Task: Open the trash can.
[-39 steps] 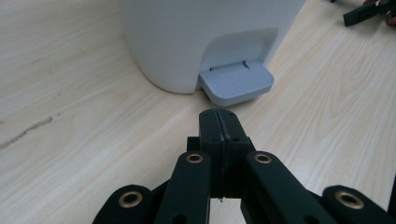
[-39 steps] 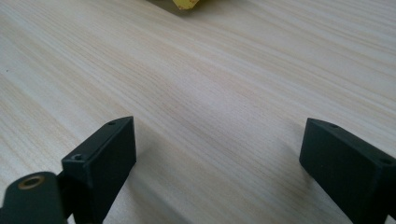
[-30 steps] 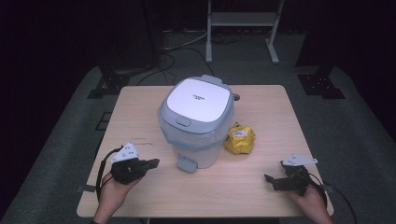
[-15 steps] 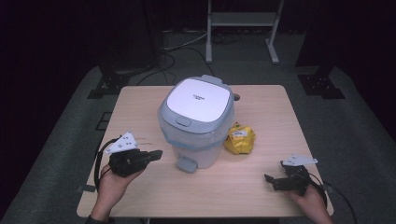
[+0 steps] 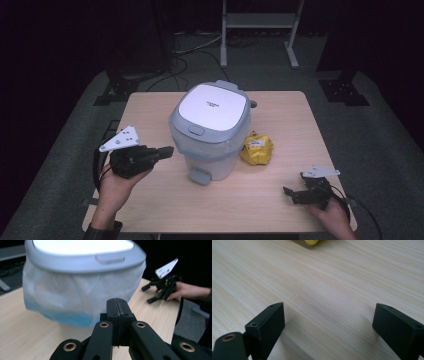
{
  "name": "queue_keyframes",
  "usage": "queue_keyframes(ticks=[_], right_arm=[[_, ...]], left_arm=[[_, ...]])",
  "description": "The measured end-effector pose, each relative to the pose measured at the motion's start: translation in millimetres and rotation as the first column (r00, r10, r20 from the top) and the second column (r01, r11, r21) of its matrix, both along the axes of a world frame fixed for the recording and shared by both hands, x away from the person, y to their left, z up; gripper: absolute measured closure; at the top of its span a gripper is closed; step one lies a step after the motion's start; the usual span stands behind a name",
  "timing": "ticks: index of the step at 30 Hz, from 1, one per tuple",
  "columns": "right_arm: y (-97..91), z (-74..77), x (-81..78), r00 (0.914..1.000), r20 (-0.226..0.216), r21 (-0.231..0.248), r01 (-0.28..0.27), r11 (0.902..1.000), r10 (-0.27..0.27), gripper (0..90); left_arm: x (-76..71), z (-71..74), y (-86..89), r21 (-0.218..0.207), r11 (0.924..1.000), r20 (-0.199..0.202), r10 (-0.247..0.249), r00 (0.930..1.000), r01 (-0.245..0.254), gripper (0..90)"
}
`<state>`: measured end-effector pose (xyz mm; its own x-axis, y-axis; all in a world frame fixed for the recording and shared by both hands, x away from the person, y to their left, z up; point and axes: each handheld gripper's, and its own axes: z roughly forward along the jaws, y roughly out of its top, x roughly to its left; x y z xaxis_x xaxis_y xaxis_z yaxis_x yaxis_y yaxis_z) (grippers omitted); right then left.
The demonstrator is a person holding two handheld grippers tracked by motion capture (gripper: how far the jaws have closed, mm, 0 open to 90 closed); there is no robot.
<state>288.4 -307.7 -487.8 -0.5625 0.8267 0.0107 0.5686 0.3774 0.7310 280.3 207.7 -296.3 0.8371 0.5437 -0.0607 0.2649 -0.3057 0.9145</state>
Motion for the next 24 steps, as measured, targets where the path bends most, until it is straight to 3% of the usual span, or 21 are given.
queue_keyframes(ticks=[13,24], right_arm=[[0.0,0.0,0.0,1.0000,0.000,0.000,-0.001,1.0000,0.001,9.6],[0.0,0.0,0.0,1.0000,0.000,0.000,0.000,1.0000,0.000,9.6]], left_arm=[[11.4,40.1,-20.4,-0.046,0.9973,0.062,-0.055,0.9966,0.058,90.0],[30.5,44.1,-41.2,-0.036,0.9960,0.062,-0.080,0.9949,0.082,90.0]])
